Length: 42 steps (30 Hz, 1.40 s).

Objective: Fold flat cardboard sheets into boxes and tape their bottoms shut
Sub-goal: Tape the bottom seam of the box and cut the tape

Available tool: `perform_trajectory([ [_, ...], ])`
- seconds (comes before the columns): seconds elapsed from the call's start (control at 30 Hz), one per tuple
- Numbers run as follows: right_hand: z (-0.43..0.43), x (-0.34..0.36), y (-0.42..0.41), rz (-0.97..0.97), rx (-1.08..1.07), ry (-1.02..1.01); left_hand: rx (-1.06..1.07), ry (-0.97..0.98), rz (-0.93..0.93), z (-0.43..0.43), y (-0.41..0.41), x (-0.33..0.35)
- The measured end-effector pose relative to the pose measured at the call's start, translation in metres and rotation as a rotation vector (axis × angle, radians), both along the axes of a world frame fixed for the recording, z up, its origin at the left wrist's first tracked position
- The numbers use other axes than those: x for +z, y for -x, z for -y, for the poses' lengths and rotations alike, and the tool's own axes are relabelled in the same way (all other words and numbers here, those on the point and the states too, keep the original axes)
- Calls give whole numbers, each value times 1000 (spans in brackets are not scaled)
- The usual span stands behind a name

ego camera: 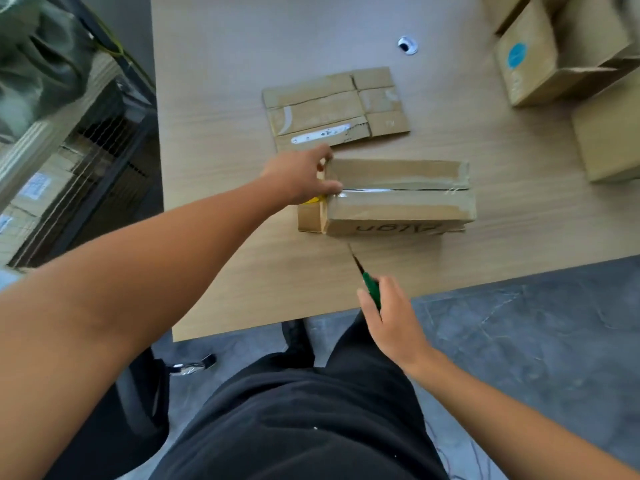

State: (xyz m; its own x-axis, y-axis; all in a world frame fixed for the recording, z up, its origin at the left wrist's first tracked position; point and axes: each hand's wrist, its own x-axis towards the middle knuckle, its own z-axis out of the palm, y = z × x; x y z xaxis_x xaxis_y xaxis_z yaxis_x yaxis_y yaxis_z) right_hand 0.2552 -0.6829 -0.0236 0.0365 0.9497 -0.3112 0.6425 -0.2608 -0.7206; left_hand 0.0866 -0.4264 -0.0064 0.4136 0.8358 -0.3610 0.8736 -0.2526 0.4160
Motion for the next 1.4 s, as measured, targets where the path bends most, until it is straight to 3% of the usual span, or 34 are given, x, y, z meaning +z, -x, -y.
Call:
perform_trajectory([
  [0.1,-26,27,-3,8,-143,-114,28,21,35,4,-2,2],
  [0.23,-79,38,5,222,-132,-214,60,21,22,16,-9,9],
  [0.37,-105,39,13,297,-58,-55,134,24,85,39,-14,6],
  [0.47,-106,40,16,344,-13,-48,190,7,137,59,-10,0],
  [0.7,-103,35,22,399,175,92,283,194,490,89,40,2],
  [0.87,-111,43,19,446,293,233,214,136,198,84,52,-11],
  [1.0,-116,53,26,508,340,316,185,137,172,81,50,-13],
  [1.2,-115,54,36,653,385,436,28,-15,112,96,47,4],
  [1.3,-107,54,26,493,349,376,9,14,170,101,67,8],
  [1.4,-102,61,5,202,271,262,293,149,442,76,85,19],
])
